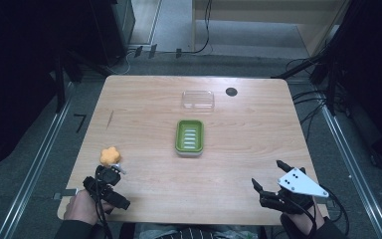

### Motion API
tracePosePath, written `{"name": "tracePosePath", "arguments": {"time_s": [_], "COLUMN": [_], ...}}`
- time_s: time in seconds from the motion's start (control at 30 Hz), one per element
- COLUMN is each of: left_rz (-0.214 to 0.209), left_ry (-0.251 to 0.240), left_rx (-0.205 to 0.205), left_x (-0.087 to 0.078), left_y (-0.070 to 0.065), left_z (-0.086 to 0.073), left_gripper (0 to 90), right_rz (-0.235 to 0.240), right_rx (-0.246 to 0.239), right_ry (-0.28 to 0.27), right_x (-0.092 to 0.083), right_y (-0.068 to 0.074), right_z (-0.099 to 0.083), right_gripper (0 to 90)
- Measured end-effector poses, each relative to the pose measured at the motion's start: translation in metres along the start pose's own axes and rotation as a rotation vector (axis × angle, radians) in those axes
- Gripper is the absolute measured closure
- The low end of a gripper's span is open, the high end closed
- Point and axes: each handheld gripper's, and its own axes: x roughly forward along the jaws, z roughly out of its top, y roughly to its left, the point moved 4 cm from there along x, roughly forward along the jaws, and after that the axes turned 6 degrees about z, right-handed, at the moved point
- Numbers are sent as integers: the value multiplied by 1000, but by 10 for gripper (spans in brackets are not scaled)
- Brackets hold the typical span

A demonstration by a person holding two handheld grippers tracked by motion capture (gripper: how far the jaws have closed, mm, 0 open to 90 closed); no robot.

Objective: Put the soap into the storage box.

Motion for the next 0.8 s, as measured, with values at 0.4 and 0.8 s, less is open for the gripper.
{"name": "tracePosePath", "arguments": {"time_s": [0.4, 0.8], "left_rz": [-2, 12], "left_ry": [-3, -5], "left_rx": [4, 5], "left_x": [0, 2], "left_y": [0, 1], "left_z": [1, 4], "left_gripper": [0, 0], "right_rz": [4, 18], "right_rx": [4, 4], "right_ry": [3, 0], "right_x": [1, 5], "right_y": [0, -2], "right_z": [0, 0], "right_gripper": [136, 136]}}
